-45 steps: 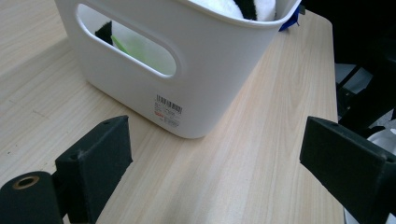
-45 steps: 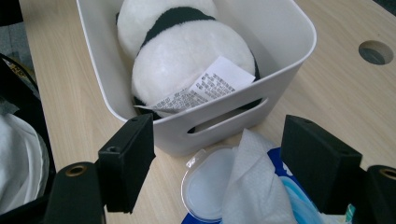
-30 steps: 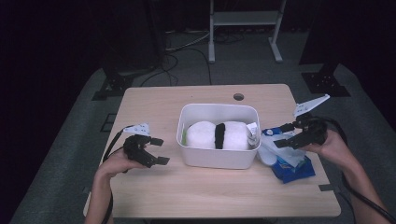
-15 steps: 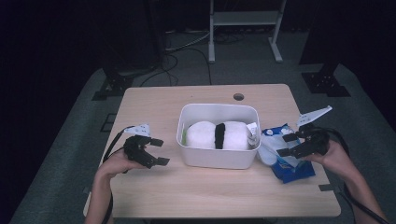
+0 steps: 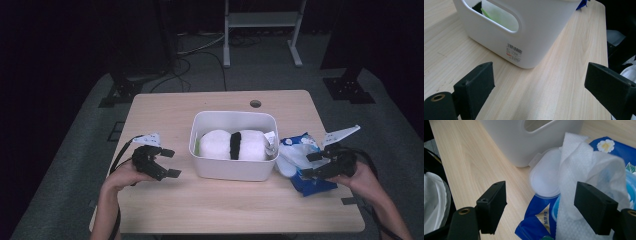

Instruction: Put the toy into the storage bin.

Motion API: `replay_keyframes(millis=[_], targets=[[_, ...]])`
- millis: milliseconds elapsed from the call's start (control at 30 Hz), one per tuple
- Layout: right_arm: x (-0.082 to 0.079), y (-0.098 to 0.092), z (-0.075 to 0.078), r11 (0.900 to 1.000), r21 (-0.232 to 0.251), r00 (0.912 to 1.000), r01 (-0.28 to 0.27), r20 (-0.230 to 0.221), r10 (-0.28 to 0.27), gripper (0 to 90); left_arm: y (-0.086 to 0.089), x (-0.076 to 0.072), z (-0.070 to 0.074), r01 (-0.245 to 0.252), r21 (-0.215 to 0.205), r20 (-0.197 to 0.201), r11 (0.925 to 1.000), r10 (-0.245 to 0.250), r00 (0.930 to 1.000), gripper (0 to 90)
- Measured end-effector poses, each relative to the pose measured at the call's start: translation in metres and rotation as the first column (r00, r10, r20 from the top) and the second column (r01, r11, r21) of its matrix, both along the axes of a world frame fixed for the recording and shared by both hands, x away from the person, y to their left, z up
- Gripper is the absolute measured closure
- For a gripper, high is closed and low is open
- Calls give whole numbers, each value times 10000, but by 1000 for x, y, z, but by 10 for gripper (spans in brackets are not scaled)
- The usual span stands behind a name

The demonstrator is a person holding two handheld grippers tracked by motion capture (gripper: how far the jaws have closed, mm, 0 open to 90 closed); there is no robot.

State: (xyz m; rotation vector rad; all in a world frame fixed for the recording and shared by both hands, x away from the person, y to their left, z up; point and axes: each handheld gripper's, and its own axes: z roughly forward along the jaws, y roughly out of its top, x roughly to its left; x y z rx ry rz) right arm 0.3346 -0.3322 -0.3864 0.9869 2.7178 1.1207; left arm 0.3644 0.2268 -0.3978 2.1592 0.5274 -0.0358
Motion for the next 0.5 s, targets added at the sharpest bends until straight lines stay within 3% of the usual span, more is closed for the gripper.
replay_keyframes(millis=[500], targets=[[-17,-11,-13,9991,272,9994,324,-82,-322,246,0,0,0,-16,91,-12,10000,16,10000,78]])
